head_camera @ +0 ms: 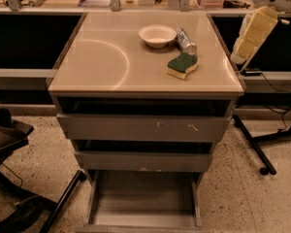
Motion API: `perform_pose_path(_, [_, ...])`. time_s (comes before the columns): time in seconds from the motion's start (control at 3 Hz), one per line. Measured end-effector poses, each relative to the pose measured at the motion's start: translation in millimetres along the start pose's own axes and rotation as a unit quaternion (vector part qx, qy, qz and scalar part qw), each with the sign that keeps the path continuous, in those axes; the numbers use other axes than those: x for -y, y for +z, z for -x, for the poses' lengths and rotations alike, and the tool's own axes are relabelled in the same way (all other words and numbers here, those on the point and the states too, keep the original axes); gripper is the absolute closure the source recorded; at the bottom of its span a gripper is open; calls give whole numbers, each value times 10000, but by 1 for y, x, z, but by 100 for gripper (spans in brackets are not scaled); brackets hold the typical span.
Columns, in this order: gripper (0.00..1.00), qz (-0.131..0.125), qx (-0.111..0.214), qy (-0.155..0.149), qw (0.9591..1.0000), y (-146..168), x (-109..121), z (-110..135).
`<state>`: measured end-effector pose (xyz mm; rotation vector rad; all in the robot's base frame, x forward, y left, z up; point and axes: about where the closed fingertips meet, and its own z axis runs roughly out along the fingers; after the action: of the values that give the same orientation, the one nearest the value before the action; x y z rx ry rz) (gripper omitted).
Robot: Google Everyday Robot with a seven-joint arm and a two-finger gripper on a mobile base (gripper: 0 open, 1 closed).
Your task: Place sponge into bottom drawer
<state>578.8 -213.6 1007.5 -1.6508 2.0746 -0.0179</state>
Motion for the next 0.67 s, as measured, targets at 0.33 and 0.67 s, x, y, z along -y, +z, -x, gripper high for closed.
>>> perform_pose_path(0.33, [0,90,437,258,9987,29,31,0])
perform_pose_path(0.67, [0,377,956,607,9928,78,48,-8])
